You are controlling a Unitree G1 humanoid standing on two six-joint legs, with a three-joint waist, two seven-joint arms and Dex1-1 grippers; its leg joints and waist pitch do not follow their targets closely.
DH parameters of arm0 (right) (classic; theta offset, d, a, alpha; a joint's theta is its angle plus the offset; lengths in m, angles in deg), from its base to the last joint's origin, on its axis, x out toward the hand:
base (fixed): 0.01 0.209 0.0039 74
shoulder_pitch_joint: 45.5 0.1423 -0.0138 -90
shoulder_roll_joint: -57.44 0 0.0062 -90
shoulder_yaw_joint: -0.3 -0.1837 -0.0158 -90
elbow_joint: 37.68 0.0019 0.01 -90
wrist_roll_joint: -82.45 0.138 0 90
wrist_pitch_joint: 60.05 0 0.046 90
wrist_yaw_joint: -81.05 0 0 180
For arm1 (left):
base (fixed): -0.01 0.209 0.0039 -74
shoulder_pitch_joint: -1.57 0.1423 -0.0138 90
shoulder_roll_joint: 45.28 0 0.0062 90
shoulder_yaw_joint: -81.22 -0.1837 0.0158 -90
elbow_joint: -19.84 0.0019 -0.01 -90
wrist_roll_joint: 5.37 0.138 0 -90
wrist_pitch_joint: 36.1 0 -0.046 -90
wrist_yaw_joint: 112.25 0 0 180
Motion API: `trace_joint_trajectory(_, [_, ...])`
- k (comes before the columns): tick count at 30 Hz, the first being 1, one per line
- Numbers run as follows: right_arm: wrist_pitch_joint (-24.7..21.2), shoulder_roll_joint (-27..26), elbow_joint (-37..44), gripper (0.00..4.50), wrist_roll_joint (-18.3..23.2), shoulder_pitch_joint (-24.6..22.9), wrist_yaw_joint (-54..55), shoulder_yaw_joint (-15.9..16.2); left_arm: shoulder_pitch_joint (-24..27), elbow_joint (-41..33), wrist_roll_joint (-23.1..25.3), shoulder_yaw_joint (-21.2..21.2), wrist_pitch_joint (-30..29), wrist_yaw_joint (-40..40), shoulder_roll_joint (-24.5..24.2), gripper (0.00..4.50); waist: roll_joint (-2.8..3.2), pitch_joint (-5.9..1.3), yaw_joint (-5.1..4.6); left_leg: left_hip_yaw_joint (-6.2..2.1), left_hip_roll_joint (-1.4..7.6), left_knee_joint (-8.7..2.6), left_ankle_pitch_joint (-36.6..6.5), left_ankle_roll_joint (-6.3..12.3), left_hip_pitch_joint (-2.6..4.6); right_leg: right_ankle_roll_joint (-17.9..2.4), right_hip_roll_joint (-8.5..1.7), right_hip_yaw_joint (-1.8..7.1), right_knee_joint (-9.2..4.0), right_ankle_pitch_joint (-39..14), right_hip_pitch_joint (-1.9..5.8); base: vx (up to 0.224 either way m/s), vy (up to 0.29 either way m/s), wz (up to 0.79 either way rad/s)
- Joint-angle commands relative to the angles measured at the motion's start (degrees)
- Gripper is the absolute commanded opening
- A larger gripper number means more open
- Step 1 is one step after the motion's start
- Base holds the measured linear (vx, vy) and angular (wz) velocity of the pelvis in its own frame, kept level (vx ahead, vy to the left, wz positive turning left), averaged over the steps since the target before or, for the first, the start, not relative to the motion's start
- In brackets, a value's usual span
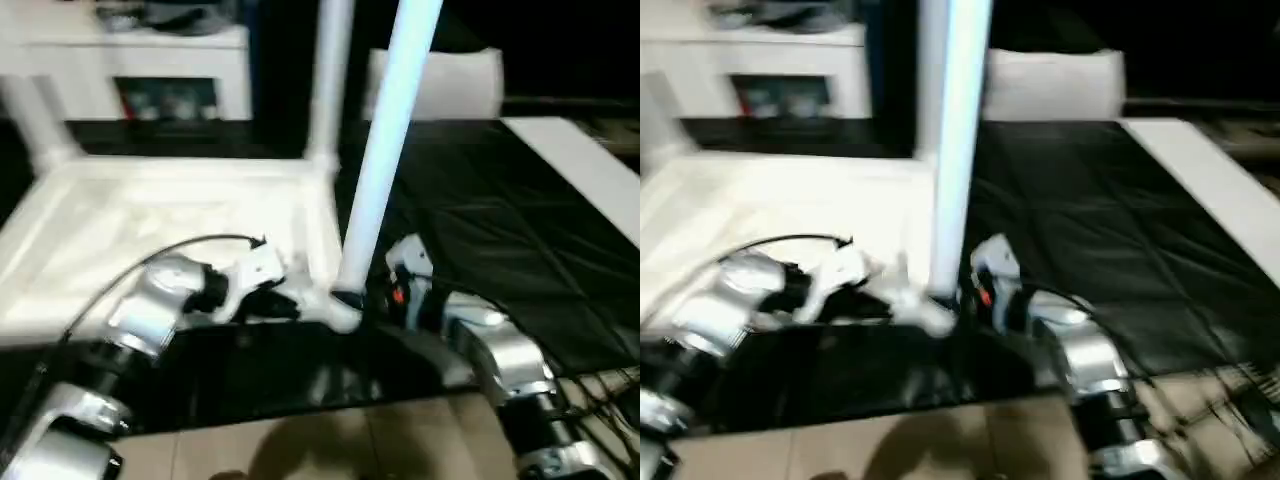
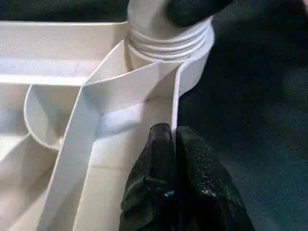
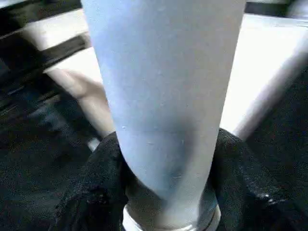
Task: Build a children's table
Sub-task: Rotate leg to tighten
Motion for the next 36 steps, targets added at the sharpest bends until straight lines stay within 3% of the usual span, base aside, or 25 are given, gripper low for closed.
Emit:
trace_joint_trajectory(1, [-3.3,-6.1,-1.9,2.06,0.5,1.0,3.3,4.1,-0.4,-4.4,-0.6,0.8,-3.9,-8.4,5.2,0.00,0.96,-2.61,-0.40,-0.48,-0.08,-5.21,-26.1,-1.08,-0.44,-1.6,-2.80,0.63,-5.97,-36.5,2.47,0.000,0.000,0.00])
trace_joint_trajectory(2, [-4.0,-7.9,-3.5,2.06,-0.3,2.2,7.7,3.3,0.0,-5.6,0.1,1.8,-6.5,-12.3,7.1,0.00,1.38,-2.55,-0.97,-0.68,0.01,-5.21,-27.4,-1.00,-0.18,-2.5,-2.82,0.35,-6.12,-35.5,2.33,0.000,0.000,0.00])
trace_joint_trajectory(3, [-4.0,-7.9,-3.5,2.06,-0.3,2.2,7.7,3.3,0.0,-5.6,0.1,1.8,-6.5,-12.3,7.1,0.00,1.29,-2.55,-1.70,-0.73,-0.04,-5.06,-28.5,-0.84,0.25,-3.1,-2.76,-0.11,-6.47,-34.7,2.27,0.000,0.000,0.00])
trace_joint_trajectory(5, [-5.2,-10.8,-6.5,2.06,-1.4,4.3,14.8,1.3,0.5,-7.6,1.4,2.9,-10.2,-17.8,9.9,0.00,1.39,-2.36,-2.35,-0.77,-0.01,-5.10,-29.4,-0.50,0.30,-3.1,-2.77,-0.27,-6.54,-34.3,2.27,0.000,0.000,0.00])
trace_joint_trajectory(8, [-5.8,-13.4,-9.9,2.05,-3.2,7.0,20.9,0.0,0.9,-9.6,3.5,3.3,-13.3,-23.0,12.4,0.00,1.50,-2.25,-3.50,-0.94,-0.19,-4.85,-31.6,-0.04,0.97,-2.4,-2.55,-1.16,-7.45,-34.8,2.14,0.000,0.000,0.00])
trace_joint_trajectory(10, [-6.2,-14.5,-10.2,2.05,-3.3,7.7,21.9,-0.2,0.9,-10.3,4.0,3.0,-14.1,-23.8,12.8,0.00,1.56,-2.39,-3.75,-1.13,-0.04,-5.29,-30.7,0.33,0.17,-2.9,-2.80,-0.69,-6.85,-32.2,2.80,0.000,0.000,0.00])
trace_joint_trajectory(13, [-5.9,-15.0,-10.0,2.05,-3.0,7.8,21.3,-0.2,0.8,-10.5,4.4,2.6,-14.0,-24.1,12.7,0.00,1.48,-2.36,-3.76,-0.73,-0.37,-5.01,-29.4,0.74,0.48,-3.9,-2.90,-0.14,-6.90,-31.9,2.18,0.000,0.000,0.00])
trace_joint_trajectory(14, [-5.0,-14.8,-9.2,2.60,-3.3,7.3,20.4,0.2,1.0,-10.8,4.4,2.4,-14.0,-24.0,12.4,0.00,1.61,-2.45,-3.71,-0.64,-0.30,-5.16,-28.3,0.80,0.26,-4.5,-2.87,0.19,-6.62,-30.7,2.28,0.000,0.000,0.00])
trace_joint_trajectory(15, [-4.6,-14.6,-8.9,2.73,-3.5,7.1,20.0,0.4,1.0,-10.8,4.4,2.3,-13.8,-23.8,12.2,0.00,1.47,-2.59,-3.52,-0.47,-0.27,-5.18,-27.1,0.95,0.25,-5.1,-2.85,0.50,-6.34,-29.5,2.25,0.000,0.000,0.00])
trace_joint_trajectory(21, [0.0,-10.0,-5.1,3.23,-3.0,3.5,15.3,-0.1,2.1,-11.3,3.2,1.4,-10.7,-19.1,8.7,0.00,1.60,-2.99,-2.53,0.13,-0.12,-5.31,-20.8,1.49,-0.63,-7.7,-2.61,1.65,-4.95,-22.8,2.62,0.000,0.000,0.00])
trace_joint_trajectory(24, [2.4,-6.8,-3.8,3.59,-2.4,2.2,12.4,-0.8,2.4,-10.6,1.8,1.5,-7.8,-15.8,7.1,0.00,1.15,-3.21,-1.98,0.60,-0.16,-4.98,-17.7,2.10,-0.78,-8.9,-2.47,2.06,-4.34,-20.3,2.57,0.000,0.000,0.00])
trace_joint_trajectory(26, [2.4,-6.8,-3.8,3.67,-2.4,2.2,12.4,-0.8,2.4,-10.6,1.8,1.5,-7.8,-15.8,7.1,0.00,1.32,-3.29,-1.54,0.67,-0.13,-4.85,-15.8,2.23,-0.96,-9.3,-2.60,2.20,-4.17,-19.5,2.67,0.000,0.000,0.00])
trace_joint_trajectory(27, [5.5,-3.2,-3.0,3.78,-1.6,1.3,7.3,-1.3,2.5,-9.2,0.6,0.9,-3.5,-11.5,5.1,0.00,1.11,-3.38,-1.14,0.71,-0.17,-4.75,-14.4,2.36,-1.05,-9.4,-2.61,2.20,-4.09,-18.5,2.74,0.000,0.000,0.00])
trace_joint_trajectory(28, [5.5,-3.2,-3.0,3.88,-1.6,1.3,7.3,-1.3,2.5,-9.2,0.6,0.9,-3.5,-11.5,5.1,0.00,1.05,-3.44,-0.73,0.88,-0.27,-4.52,-13.9,2.69,-1.01,-9.3,-2.53,2.33,-3.86,-17.9,2.67,0.000,0.000,0.00])
trace_joint_trajectory(32, [7.1,1.4,-1.4,4.16,-0.2,0.4,-0.5,-1.5,2.0,-6.9,0.0,-0.7,1.2,-6.2,1.8,0.00,1.24,-3.92,0.18,0.90,-0.13,-4.14,-7.9,3.78,-1.32,-12.0,-2.24,2.32,-2.59,-8.9,3.04,0.000,0.000,0.00])
trace_joint_trajectory(34, [6.8,4.2,-0.1,4.35,1.1,0.1,-5.3,-1.6,1.3,-5.3,0.2,-1.8,3.7,-3.1,-0.4,0.00,1.59,-3.73,0.52,0.95,-0.08,-4.23,-9.1,4.16,-1.15,-12.0,-2.16,2.29,-2.72,-10.3,2.99,0.000,0.000,0.00])
trace_joint_trajectory(36, [6.8,7.3,0.6,4.44,2.1,0.1,-10.4,-1.2,0.3,-3.8,0.1,-2.6,6.2,0.3,-2.4,0.00,1.55,-3.55,0.76,1.02,-0.01,-4.32,-11.3,3.96,-0.82,-11.7,-2.11,2.22,-2.95,-12.8,2.78,0.000,0.000,0.00])
